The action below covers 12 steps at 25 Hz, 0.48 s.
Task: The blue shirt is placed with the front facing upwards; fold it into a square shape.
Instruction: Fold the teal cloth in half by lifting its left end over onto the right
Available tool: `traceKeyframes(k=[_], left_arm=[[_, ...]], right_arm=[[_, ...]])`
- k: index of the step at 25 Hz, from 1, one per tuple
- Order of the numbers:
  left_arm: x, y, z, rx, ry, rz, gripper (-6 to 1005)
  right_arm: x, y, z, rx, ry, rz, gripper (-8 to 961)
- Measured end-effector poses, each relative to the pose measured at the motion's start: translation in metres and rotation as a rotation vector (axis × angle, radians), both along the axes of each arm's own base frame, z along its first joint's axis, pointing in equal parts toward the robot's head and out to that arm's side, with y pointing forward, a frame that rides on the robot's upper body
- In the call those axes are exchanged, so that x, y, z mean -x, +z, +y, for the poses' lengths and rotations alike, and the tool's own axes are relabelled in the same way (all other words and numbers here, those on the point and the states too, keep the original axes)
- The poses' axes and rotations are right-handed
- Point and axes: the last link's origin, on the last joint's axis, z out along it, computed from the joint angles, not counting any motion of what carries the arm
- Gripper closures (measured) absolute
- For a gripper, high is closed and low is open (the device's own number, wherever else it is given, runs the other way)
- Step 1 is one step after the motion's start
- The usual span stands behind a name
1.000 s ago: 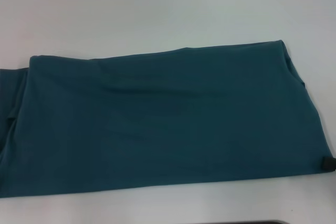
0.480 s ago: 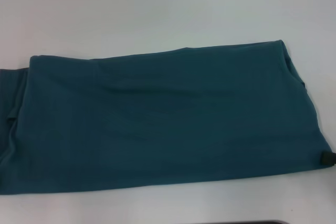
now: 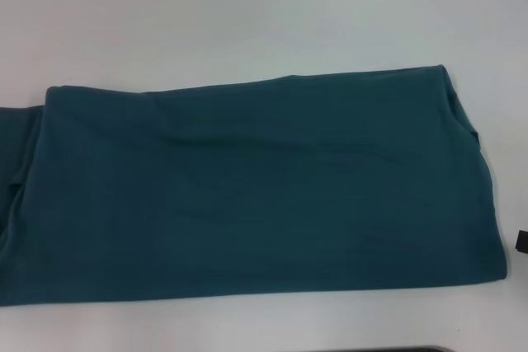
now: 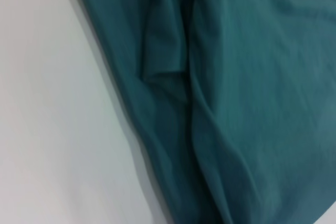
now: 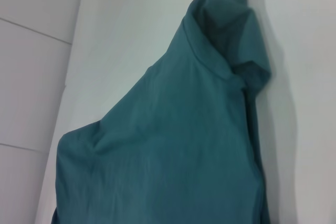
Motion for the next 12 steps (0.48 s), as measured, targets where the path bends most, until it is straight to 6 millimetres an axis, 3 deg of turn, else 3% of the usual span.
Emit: traceKeyframes(k=[7,12], left_arm=[[-0.001,-0.002,0.000,0.010,0.000,-0.004,917],[-0.002,-0.002,0.002,0.004,0.006,-0.005,902]], right_arm=[[0.003,0.012,0.007,-0.013,0.011,0.015,775],[0.007,0.015,0.019,-0.019,0.024,0.024,666]])
